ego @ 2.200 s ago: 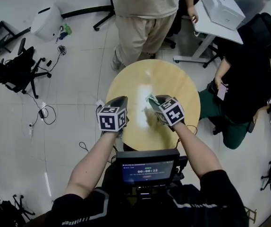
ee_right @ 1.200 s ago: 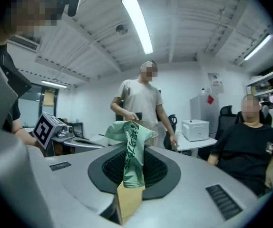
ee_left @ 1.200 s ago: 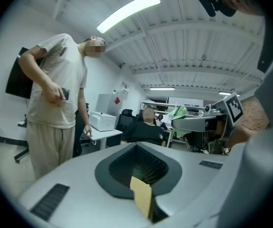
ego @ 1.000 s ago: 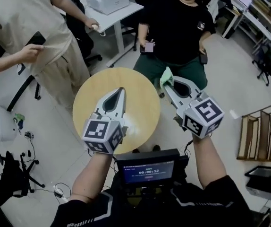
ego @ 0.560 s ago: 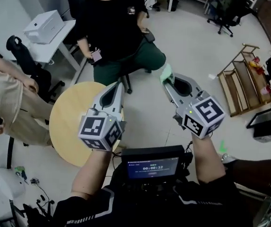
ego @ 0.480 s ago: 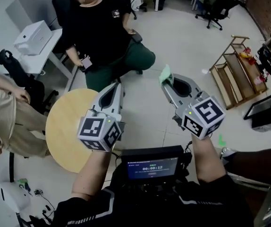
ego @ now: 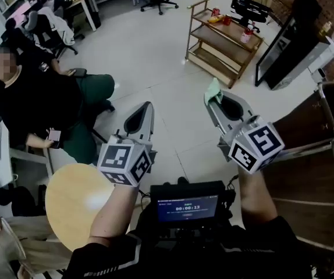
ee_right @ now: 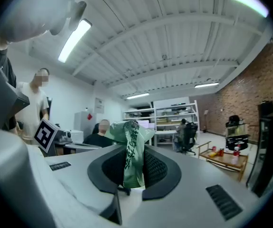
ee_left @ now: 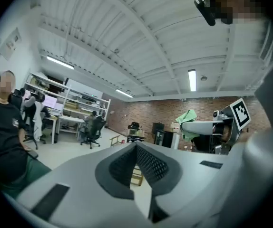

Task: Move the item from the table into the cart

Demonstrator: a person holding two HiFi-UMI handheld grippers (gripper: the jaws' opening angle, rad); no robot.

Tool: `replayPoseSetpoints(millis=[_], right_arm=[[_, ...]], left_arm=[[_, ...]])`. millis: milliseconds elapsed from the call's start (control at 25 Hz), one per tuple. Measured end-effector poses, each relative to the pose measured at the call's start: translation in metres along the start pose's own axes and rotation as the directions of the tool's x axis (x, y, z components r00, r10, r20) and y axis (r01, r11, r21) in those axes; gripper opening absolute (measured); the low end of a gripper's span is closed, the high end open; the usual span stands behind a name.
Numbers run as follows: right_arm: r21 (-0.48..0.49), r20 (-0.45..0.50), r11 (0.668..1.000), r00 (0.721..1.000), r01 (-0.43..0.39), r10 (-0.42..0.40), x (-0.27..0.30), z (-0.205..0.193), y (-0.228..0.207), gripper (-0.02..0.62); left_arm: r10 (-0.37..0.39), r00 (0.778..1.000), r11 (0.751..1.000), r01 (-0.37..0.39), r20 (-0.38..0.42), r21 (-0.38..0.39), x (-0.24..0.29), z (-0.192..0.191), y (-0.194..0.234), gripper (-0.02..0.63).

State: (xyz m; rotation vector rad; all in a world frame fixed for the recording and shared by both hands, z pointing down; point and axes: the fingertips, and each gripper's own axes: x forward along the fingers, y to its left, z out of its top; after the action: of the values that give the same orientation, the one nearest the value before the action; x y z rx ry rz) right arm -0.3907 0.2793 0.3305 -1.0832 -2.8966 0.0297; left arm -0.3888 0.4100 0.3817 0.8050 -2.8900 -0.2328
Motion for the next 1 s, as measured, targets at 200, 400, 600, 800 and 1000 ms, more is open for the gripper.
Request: replayPoseSetpoints(millis=[200, 400, 600, 800, 1000], right_arm=[[0.012, 0.012, 0.965, 0.965, 0.260, -0.260, -0.113, -0.003, -0.099, 0.029], [0.042, 0.045, 0.897, 0.896, 0.439, -0.441, -0.226, -0.008, -0.171, 0.029], [0.029, 0.088, 0.777, 0.773, 0.628, -0.628, -0.385, 0.006, -0.248, 0.029], [0.045, 0.088, 0.639, 0.634, 0.768, -0.768, -0.560, -0.001, -0.310, 0.029], [0.058, 0.079, 0.455, 0.450, 0.889, -0.889, -0.674, -0.007, -0.350, 0.028]], left_arm=[[-0.238, 0.970, 0.970, 0.240, -0.038, 0.030, 0.087, -0.013, -0.120, 0.002], [-0.402, 0.915, 0.913, 0.403, -0.037, 0.063, 0.147, -0.024, -0.234, 0.002], [-0.584, 0.810, 0.805, 0.587, -0.057, 0.084, 0.209, -0.038, -0.402, 0.002], [-0.725, 0.683, 0.676, 0.730, -0.086, 0.099, 0.247, -0.068, -0.585, 0.002], [-0.841, 0.523, 0.513, 0.852, -0.134, 0.104, 0.275, -0.089, -0.706, 0.002]])
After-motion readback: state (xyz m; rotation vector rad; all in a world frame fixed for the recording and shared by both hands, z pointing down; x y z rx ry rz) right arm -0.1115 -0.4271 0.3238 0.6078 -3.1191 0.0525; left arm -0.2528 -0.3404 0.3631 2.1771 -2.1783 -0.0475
